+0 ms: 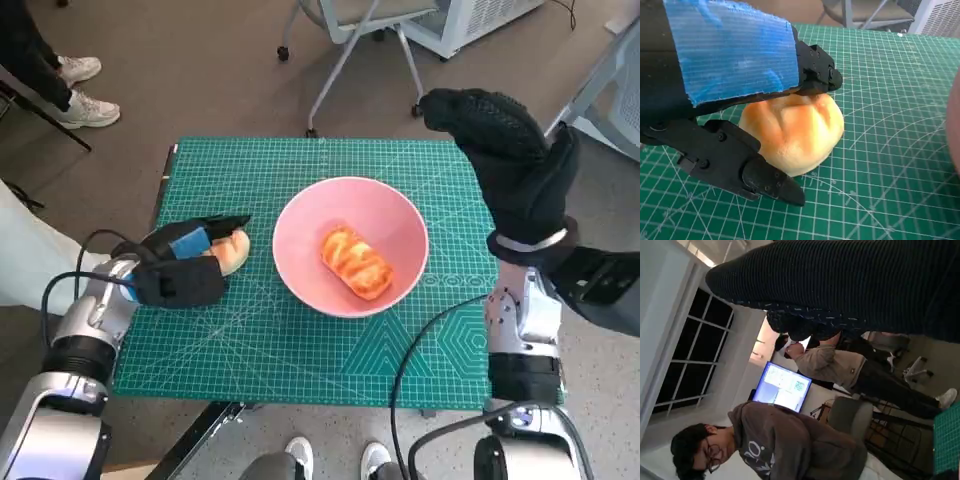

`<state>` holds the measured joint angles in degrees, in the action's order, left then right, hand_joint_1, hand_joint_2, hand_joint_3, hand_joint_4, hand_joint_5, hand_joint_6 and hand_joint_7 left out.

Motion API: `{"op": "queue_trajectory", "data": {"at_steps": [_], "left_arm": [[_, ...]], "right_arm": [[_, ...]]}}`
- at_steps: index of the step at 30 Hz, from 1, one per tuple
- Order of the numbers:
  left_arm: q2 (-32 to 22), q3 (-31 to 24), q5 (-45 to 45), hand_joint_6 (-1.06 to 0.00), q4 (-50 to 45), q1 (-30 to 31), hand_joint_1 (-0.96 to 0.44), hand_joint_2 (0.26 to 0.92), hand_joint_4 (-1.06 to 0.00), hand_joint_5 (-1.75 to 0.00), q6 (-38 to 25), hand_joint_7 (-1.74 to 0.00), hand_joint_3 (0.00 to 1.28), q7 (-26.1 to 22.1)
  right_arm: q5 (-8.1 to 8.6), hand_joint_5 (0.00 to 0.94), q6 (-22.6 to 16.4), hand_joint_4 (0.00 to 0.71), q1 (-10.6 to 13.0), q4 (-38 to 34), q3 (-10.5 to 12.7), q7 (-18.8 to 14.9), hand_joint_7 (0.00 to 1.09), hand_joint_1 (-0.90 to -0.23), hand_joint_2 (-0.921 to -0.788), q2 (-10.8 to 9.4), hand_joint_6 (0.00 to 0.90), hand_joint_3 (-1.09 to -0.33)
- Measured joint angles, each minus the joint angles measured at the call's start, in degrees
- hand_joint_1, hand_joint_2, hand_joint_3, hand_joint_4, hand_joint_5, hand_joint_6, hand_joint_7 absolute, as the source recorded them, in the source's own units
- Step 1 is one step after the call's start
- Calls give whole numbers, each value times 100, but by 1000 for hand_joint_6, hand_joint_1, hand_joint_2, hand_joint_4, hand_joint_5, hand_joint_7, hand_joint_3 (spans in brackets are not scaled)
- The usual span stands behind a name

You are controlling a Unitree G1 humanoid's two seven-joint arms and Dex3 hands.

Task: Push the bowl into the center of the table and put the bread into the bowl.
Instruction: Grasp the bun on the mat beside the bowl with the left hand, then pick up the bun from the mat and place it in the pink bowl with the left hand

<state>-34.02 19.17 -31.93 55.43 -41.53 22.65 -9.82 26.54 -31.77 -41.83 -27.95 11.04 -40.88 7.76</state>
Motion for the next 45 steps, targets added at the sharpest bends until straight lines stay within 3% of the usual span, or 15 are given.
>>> {"op": "queue_trajectory", "data": {"at_steps": [1,3,8,15,30,45], "left_arm": [[0,36,-54,-585,9,-14,-9,898,-623,-702,3,-777,70,83],[0,110,-184,-585,30,-36,-4,909,-666,-923,28,-979,74,289],[-31,220,-360,-647,40,-51,1,917,-746,-1096,185,-1086,38,682],[-121,264,-416,-654,35,-54,2,920,-748,-1104,408,-1127,32,912],[-369,15,-271,-642,-385,-25,2,920,-761,-1091,426,-1143,32,801],[-638,-910,372,-652,-2592,258,2,920,-760,-1063,24,-1163,28,399]], "right_arm": [[0,1,0,154,0,3,-1,0,483,-654,-921,-1,-1,-744],[0,1,-1,154,1,11,-4,0,483,-654,-921,-1,-1,-744],[4,0,-2,154,3,17,-4,-1,483,-652,-921,-1,-1,-744],[5,0,-2,154,5,20,-5,-1,482,-643,-921,0,-1,-746],[14,0,25,153,11,33,-17,-1,481,-653,-921,-9,-1,-741],[21,0,105,153,27,86,-17,-2,479,-656,-921,-12,-1,-731]]}}
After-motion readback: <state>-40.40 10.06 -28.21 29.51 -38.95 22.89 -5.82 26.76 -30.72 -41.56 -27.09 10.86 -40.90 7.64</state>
